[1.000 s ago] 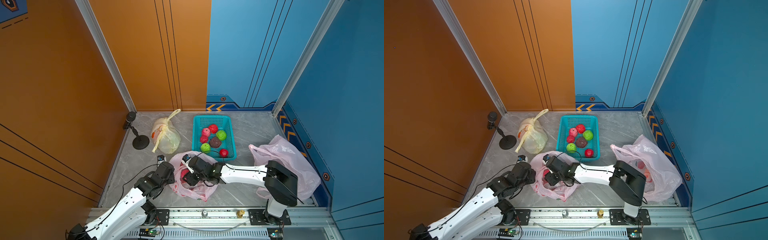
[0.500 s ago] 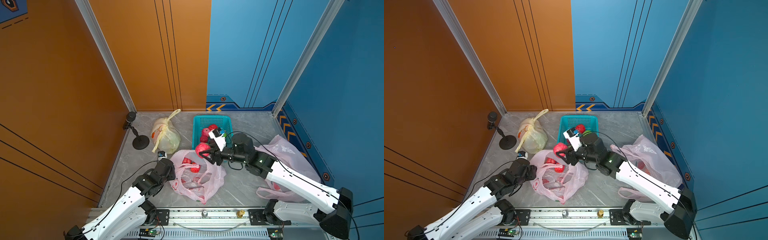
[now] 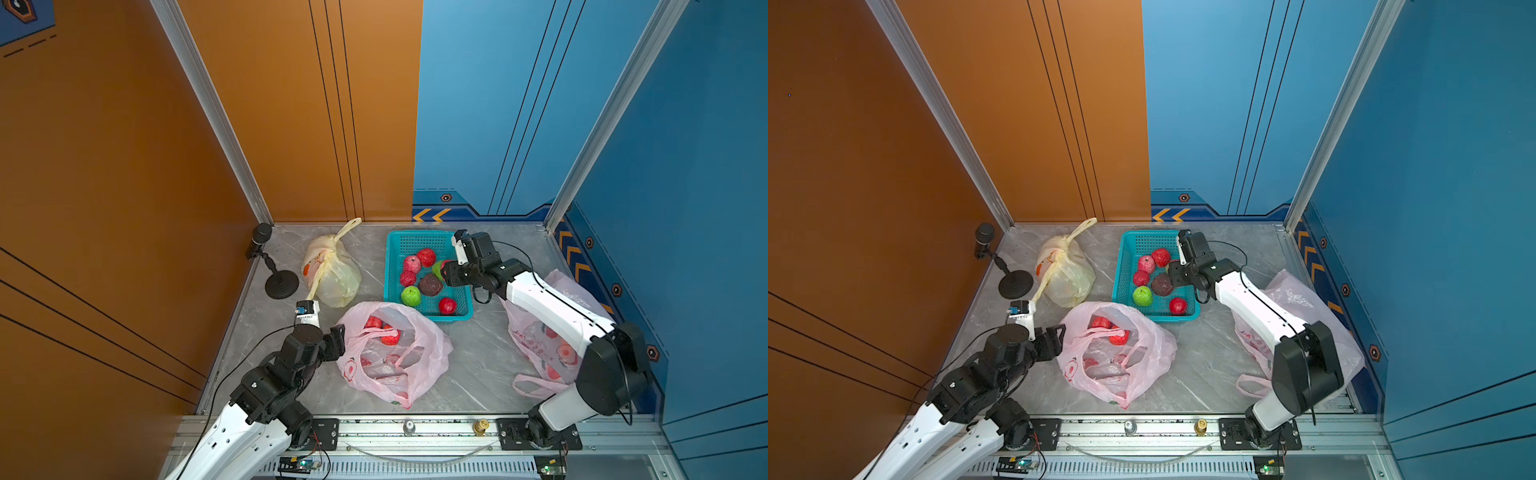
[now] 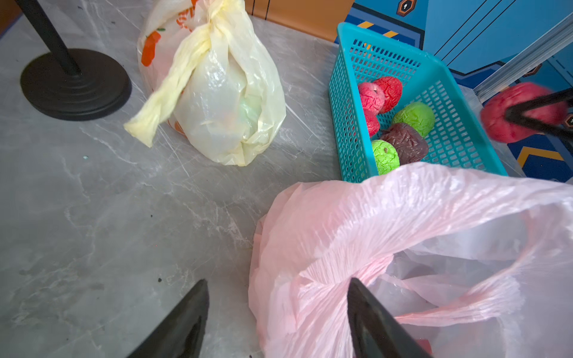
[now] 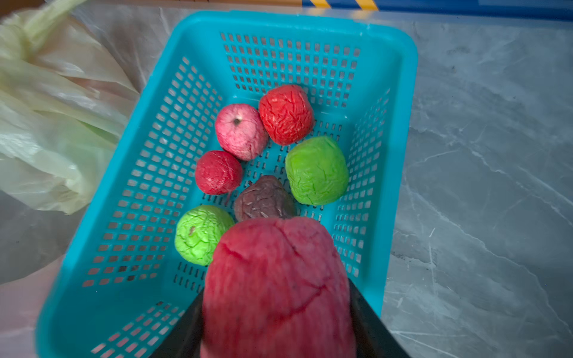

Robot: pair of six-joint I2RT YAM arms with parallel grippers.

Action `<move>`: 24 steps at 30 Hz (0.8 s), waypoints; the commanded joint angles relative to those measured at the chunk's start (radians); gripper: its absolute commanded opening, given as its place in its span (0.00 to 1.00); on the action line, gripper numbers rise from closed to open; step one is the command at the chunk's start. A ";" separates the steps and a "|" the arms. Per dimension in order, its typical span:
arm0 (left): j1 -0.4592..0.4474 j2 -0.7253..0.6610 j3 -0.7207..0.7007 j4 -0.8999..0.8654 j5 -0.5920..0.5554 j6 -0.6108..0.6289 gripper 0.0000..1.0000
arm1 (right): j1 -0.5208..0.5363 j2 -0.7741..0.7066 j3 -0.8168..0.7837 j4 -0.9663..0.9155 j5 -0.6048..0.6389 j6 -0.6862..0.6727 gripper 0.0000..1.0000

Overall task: Untie the knot of a plastic bag & take out the apple
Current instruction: Place the apple in the basket.

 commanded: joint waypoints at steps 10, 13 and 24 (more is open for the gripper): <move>-0.141 0.204 0.197 -0.069 0.076 0.087 0.44 | 0.003 0.166 0.104 -0.180 0.059 -0.053 0.65; -0.248 0.278 0.246 -0.071 0.063 0.100 0.44 | -0.002 0.121 0.088 -0.162 0.014 -0.053 0.75; -0.440 0.679 0.396 -0.041 -0.015 0.089 0.42 | -0.010 -0.300 -0.129 -0.099 -0.331 0.051 0.72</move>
